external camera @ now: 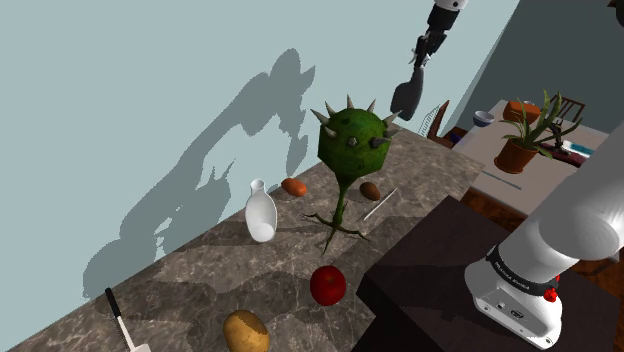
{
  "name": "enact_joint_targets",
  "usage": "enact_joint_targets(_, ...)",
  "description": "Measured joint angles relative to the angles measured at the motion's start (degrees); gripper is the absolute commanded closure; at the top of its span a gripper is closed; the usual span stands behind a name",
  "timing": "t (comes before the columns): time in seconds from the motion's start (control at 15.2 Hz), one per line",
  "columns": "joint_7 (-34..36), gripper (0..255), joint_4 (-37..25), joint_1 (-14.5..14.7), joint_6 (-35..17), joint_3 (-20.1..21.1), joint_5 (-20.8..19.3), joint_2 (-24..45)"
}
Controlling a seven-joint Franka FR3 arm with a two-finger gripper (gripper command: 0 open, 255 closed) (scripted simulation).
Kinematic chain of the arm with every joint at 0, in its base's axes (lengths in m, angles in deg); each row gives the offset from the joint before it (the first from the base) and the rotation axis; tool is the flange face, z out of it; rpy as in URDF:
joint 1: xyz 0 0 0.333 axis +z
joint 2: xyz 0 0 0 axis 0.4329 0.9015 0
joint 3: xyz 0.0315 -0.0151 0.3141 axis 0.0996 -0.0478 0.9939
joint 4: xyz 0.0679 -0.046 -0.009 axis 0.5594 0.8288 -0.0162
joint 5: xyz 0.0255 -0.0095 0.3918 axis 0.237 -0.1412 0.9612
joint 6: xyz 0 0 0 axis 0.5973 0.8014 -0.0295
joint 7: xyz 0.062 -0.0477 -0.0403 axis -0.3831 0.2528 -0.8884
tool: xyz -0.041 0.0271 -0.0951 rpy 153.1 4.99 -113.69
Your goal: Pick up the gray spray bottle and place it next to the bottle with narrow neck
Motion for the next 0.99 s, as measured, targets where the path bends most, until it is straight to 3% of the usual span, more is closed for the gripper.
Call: enact_joint_targets(0.99, 21.04, 255, 1.41, 9.99, -1.0, 10.14, -3.59, -1.2)
